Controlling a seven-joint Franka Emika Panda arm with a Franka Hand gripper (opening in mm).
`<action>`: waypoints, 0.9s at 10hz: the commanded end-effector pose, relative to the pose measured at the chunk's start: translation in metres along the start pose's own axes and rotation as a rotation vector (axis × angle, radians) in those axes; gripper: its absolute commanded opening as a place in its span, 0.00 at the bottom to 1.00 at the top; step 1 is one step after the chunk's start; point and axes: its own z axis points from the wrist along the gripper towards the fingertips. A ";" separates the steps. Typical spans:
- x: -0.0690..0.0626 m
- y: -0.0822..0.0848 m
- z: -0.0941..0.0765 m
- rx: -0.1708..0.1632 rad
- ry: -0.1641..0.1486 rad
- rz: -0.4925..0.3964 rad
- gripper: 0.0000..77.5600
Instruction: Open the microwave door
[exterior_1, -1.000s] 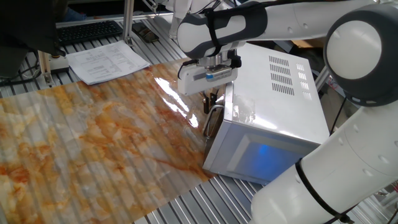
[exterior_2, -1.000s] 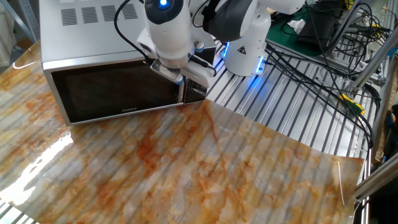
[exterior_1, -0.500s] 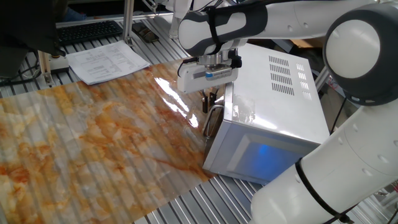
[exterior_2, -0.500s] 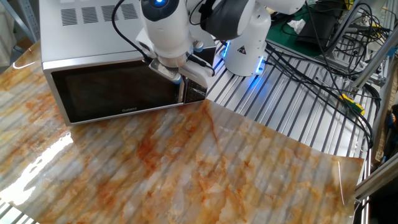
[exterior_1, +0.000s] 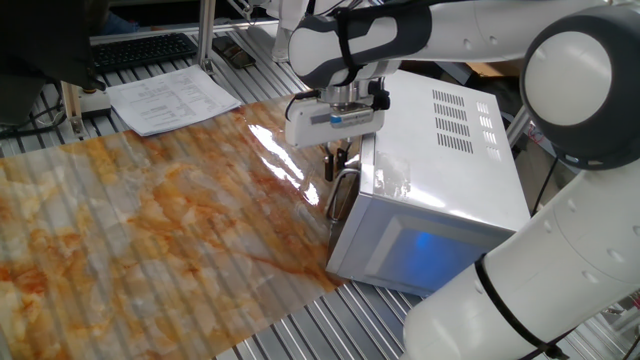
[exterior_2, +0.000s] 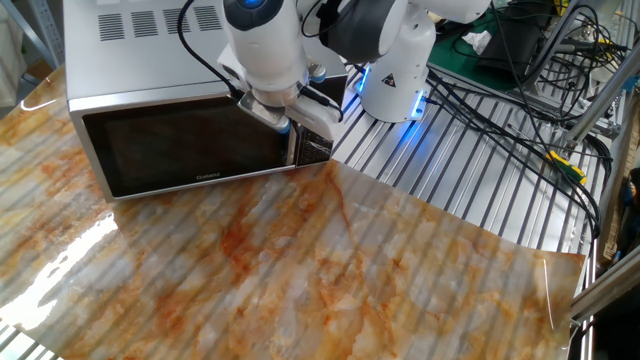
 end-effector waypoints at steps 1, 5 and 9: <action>0.007 0.024 0.014 -0.053 0.034 0.020 0.02; 0.006 0.025 0.014 -0.079 0.031 0.039 0.02; 0.005 0.027 0.015 -0.093 0.023 0.054 0.02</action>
